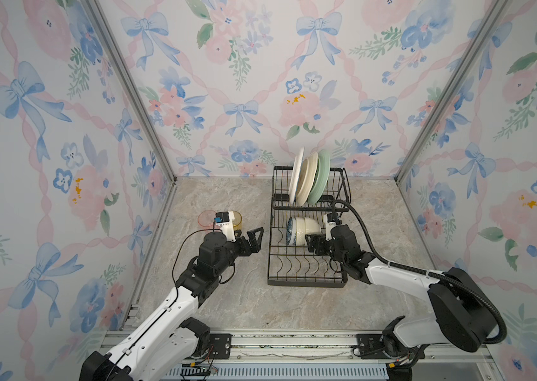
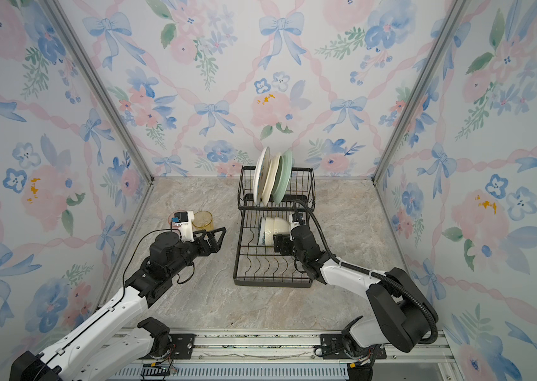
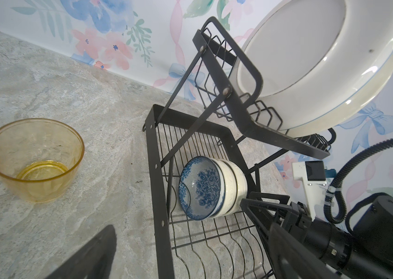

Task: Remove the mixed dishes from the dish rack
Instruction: 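Close the right gripper on the stacked white bowls in the rack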

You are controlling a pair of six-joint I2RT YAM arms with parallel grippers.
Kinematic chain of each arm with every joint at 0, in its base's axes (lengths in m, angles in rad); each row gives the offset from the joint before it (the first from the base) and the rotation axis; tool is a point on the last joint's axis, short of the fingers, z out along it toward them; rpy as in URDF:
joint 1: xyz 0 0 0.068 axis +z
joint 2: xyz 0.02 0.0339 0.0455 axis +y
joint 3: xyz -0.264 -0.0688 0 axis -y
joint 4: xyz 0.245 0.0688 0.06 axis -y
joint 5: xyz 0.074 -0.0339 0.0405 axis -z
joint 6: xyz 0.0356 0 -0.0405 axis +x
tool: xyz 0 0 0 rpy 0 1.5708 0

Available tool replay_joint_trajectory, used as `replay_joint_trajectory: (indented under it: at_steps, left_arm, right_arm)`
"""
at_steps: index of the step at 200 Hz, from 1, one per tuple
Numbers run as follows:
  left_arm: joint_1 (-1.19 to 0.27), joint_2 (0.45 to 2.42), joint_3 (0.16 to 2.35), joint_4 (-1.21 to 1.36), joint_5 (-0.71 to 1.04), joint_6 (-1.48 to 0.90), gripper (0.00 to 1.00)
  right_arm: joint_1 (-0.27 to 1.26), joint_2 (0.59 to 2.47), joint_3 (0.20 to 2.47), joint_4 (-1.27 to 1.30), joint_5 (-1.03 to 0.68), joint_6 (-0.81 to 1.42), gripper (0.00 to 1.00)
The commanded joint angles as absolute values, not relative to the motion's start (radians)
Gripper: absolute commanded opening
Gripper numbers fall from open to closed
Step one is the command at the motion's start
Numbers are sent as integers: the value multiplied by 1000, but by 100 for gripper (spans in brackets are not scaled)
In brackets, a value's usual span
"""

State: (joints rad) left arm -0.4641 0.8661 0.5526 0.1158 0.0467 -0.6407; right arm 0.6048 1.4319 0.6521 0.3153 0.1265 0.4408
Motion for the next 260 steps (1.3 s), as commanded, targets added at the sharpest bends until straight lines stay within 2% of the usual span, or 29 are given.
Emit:
replay_joint_trajectory:
  at_steps: [1,175,260]
  left_arm:
    - [-457,874,536,148,61,-652,98]
    - [-440,907,533,165,89,-662,98]
    - [-437,905,531,166,95,-666,98]
  right_arm:
    - [595,1457,684,325,122,412,87]
    - [536,1553,714,373,51,402,80]
    - [562,1534,707,368,112,383,77]
